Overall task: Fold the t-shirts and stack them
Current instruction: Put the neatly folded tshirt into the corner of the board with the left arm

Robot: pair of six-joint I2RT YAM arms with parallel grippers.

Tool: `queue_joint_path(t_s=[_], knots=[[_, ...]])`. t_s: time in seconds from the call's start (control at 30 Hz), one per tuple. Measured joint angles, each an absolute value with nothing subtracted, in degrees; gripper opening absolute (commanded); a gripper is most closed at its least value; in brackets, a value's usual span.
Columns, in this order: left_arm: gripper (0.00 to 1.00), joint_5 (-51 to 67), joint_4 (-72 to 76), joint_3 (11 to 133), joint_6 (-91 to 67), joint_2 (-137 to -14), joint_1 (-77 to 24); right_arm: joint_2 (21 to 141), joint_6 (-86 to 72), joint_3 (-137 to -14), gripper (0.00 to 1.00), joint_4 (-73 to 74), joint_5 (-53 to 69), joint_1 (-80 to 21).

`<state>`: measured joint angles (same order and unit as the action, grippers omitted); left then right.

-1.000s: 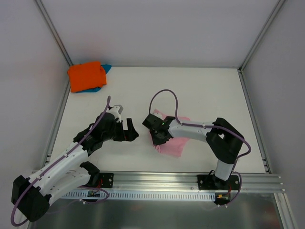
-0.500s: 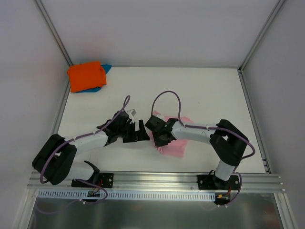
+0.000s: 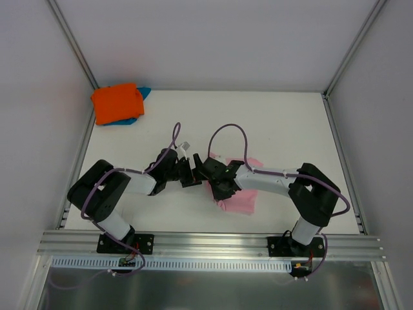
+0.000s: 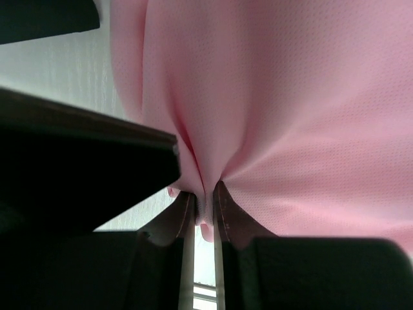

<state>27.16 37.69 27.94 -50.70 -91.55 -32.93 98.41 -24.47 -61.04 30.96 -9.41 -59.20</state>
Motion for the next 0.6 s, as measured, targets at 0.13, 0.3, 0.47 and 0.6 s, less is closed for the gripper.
queue_joint_path(t_s=[0.13, 0.3, 0.47, 0.6], knots=[[0.97, 28.2, 42.2, 27.9, -52.7, -94.1, -32.9, 97.7, -24.5, -61.0, 0.05, 31.6, -9.6, -59.2], [0.94, 28.7, 46.1, 28.0, -54.7, -96.6, -32.9, 97.0, -24.5, -61.0, 0.05, 32.0, -9.6, -59.2], [0.89, 29.6, 49.9, 28.6, -56.4, -99.6, -33.2, 97.0, -24.5, -61.0, 0.05, 32.8, -9.9, -59.3], [0.83, 29.7, 52.1, 29.8, -57.5, -102.0, -34.1, 96.8, -24.6, -61.1, 0.05, 33.8, -10.5, -59.2]])
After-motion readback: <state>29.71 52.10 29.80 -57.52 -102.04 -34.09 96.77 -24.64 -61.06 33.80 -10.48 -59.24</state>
